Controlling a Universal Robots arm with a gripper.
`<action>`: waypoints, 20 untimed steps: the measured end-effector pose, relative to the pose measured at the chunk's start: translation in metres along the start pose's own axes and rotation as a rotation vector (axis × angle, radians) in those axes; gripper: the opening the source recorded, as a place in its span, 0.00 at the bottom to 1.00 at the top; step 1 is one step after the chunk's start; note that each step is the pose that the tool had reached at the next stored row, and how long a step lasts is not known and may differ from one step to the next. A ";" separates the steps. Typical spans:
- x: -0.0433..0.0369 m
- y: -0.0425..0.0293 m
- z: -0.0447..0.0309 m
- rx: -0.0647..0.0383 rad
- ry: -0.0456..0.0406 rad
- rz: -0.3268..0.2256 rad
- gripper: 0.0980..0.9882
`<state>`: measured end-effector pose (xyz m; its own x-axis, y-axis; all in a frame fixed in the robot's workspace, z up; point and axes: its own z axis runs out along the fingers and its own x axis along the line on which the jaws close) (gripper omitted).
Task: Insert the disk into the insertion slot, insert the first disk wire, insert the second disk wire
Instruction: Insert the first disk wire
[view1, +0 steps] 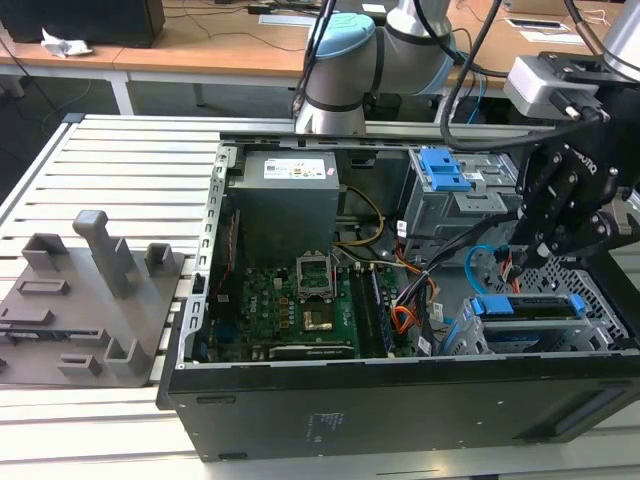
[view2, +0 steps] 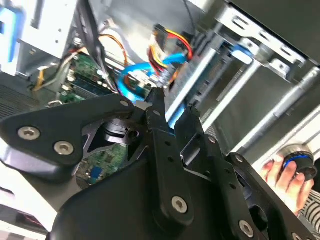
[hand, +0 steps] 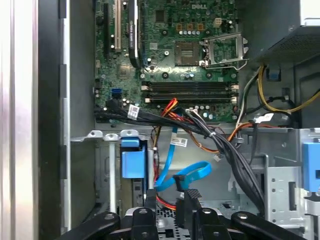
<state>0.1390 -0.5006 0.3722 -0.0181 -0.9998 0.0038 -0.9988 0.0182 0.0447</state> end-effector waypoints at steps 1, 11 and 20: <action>-0.0048 -0.0014 0.0004 -0.002 -0.0002 0.000 0.30; -0.0104 -0.0180 0.0157 -0.033 0.0004 0.000 0.30; -0.0104 -0.0193 0.0210 -0.032 0.0102 0.001 0.30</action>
<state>0.1575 -0.4907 0.3504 -0.0184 -0.9997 0.0140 -0.9968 0.0194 0.0771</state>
